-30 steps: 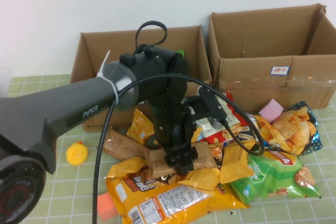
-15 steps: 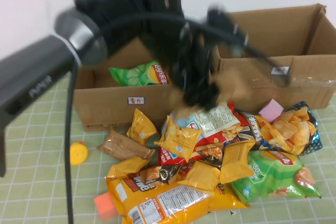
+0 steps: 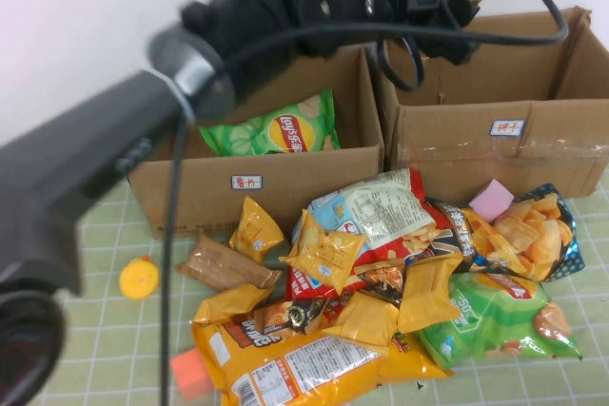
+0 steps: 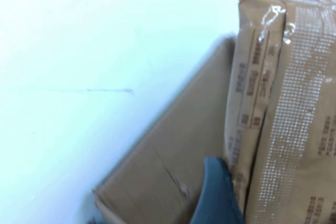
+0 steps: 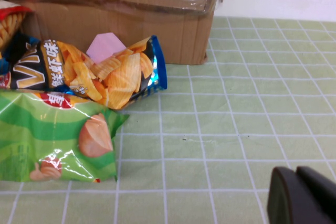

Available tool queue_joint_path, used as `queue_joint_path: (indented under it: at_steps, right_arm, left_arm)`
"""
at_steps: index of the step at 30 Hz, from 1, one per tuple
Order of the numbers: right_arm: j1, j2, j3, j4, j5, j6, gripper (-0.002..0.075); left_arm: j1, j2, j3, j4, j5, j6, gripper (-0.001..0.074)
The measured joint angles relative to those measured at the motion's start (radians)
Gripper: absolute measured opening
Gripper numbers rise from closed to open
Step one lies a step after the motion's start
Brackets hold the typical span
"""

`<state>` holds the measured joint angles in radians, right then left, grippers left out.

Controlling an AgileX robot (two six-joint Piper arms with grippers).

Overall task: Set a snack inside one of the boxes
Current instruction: Place the biscuit in the biscuit box

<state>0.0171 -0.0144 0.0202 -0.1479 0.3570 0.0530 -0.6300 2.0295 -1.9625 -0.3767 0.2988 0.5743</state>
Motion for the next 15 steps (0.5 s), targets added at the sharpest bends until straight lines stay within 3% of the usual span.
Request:
queue_joint_path:
  at_steps: [10,15]
  right_arm:
    - [0.0,0.0,0.0,0.0,0.0,0.0,-0.0002]
    - [0.0,0.0,0.0,0.0,0.0,0.0,-0.0002]
  left_arm:
    - [0.0,0.198,0.0,-0.085,-0.408,-0.007,0.043]
    - [0.0,0.273,0.0,-0.091,-0.464,-0.044,0.043]
